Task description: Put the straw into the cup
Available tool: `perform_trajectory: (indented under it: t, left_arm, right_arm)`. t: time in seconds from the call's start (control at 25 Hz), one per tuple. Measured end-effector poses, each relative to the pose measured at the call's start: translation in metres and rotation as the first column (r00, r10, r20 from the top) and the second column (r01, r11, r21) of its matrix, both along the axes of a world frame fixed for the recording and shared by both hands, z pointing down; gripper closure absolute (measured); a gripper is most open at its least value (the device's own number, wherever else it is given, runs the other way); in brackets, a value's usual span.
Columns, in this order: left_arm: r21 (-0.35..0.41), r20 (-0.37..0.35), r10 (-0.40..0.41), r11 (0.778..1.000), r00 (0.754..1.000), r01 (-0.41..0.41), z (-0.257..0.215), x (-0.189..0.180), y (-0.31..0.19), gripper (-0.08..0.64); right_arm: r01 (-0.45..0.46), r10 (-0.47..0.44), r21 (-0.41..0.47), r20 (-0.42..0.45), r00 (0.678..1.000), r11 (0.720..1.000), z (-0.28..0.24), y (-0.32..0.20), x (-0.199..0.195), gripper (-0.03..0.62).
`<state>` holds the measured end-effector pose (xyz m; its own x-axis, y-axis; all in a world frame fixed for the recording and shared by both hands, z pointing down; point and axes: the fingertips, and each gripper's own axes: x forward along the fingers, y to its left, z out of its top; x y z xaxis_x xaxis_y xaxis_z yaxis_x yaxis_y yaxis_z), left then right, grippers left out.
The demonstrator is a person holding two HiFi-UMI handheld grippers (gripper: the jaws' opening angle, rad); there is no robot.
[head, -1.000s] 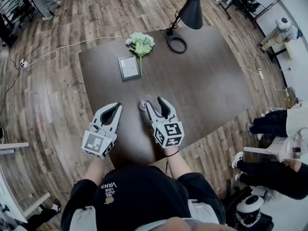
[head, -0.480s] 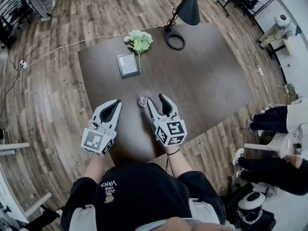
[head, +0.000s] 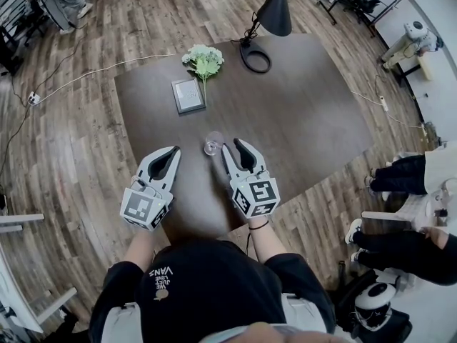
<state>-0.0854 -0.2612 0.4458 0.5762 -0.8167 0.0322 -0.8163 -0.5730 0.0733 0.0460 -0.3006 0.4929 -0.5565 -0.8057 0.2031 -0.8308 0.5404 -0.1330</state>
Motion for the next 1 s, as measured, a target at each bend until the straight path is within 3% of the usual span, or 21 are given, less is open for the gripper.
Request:
perform_trajectory:
  t: [0.08, 0.16, 1.0]
  left_arm:
    - [0.002, 0.001, 0.005, 1.0, 1.0, -0.005, -0.002, 0.002, 0.002, 0.551]
    - [0.005, 0.0, 0.009, 1.0, 1.0, -0.009, -0.004, 0.004, 0.004, 0.551]
    - [0.024, -0.012, 0.015, 1.0, 1.0, -0.015, -0.01, 0.007, 0.026, 0.55]
  right_arm:
    - [-0.002, 0.002, 0.024, -0.006, 1.0, 1.0, -0.005, 0.004, 0.002, 0.555]
    - [0.0, 0.0, 0.039, -0.004, 1.0, 0.999, -0.009, 0.008, 0.004, 0.569]
    - [-0.004, 0.004, 0.063, -0.003, 1.0, 0.998, -0.028, 0.042, 0.01, 0.577]
